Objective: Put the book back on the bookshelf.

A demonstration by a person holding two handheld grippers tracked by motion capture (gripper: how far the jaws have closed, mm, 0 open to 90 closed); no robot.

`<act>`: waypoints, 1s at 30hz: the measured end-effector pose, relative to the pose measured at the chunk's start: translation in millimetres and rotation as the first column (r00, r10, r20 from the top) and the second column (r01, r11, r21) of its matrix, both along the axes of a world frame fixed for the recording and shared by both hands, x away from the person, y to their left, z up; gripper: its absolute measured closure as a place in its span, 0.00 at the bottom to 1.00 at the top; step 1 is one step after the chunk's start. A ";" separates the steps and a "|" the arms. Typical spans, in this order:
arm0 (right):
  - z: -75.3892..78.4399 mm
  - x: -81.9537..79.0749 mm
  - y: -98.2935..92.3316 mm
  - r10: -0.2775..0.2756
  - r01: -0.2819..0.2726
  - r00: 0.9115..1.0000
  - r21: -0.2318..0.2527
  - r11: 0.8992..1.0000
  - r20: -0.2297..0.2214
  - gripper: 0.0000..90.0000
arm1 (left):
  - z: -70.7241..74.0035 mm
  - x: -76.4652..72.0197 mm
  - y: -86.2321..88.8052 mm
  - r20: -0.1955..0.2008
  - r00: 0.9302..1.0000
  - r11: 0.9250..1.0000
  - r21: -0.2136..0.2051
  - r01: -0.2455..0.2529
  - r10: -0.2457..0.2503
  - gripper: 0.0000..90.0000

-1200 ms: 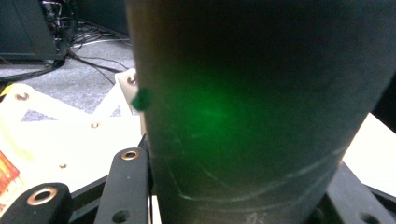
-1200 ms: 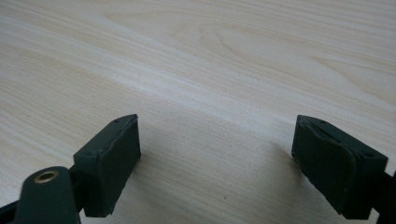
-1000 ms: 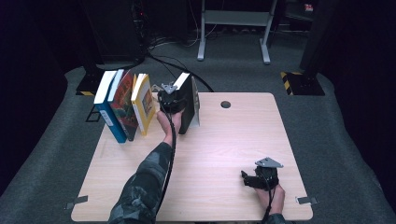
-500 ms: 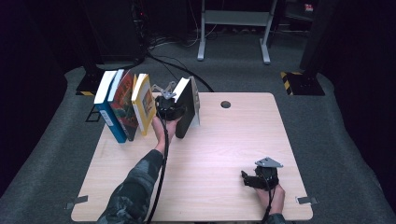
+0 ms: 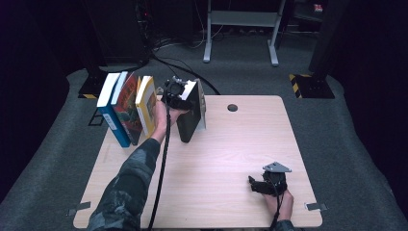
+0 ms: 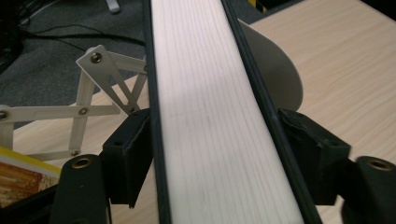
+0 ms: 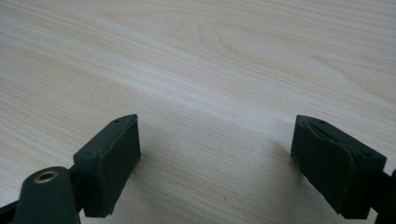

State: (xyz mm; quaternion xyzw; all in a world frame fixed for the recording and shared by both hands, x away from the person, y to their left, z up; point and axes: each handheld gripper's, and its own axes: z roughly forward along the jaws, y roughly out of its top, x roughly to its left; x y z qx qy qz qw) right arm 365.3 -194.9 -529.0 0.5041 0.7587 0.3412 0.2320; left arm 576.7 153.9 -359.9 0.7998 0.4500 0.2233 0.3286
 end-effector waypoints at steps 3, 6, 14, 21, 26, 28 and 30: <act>0.2 -0.4 0.2 -0.006 0.006 1.000 0.005 1.000 -0.005 0.17 | 2.2 0.6 0.7 -0.002 0.998 0.998 -0.028 -0.056 0.056 0.56; 0.2 -0.2 0.0 -0.007 0.007 1.000 0.003 1.000 -0.006 0.17 | 2.4 -1.0 0.4 -0.004 0.994 0.992 -0.066 -0.108 0.108 0.60; 0.4 0.0 -0.2 -0.008 0.008 1.000 0.010 1.000 -0.005 0.17 | 7.3 8.8 -3.8 0.054 0.962 0.948 -0.192 -0.254 0.268 0.60; 0.4 -0.5 0.2 -0.010 0.010 1.000 0.011 1.000 -0.006 0.18 | -3.3 20.8 -3.2 -0.001 0.934 0.904 -0.251 -0.347 0.358 0.59; 0.3 -0.5 0.2 -0.009 0.009 1.000 0.008 1.000 -0.003 0.18 | -3.3 24.6 -1.6 -0.008 0.931 0.900 -0.253 -0.356 0.366 0.59; 0.3 -1.0 0.7 -0.014 0.014 1.000 0.010 1.000 -0.005 0.18 | -3.0 26.7 -1.8 -0.013 0.930 0.903 -0.237 -0.359 0.367 0.59; 0.3 -0.9 0.8 -0.014 0.014 1.000 0.010 1.000 -0.005 0.18 | -2.3 28.3 -1.4 -0.016 0.932 0.906 -0.225 -0.357 0.363 0.57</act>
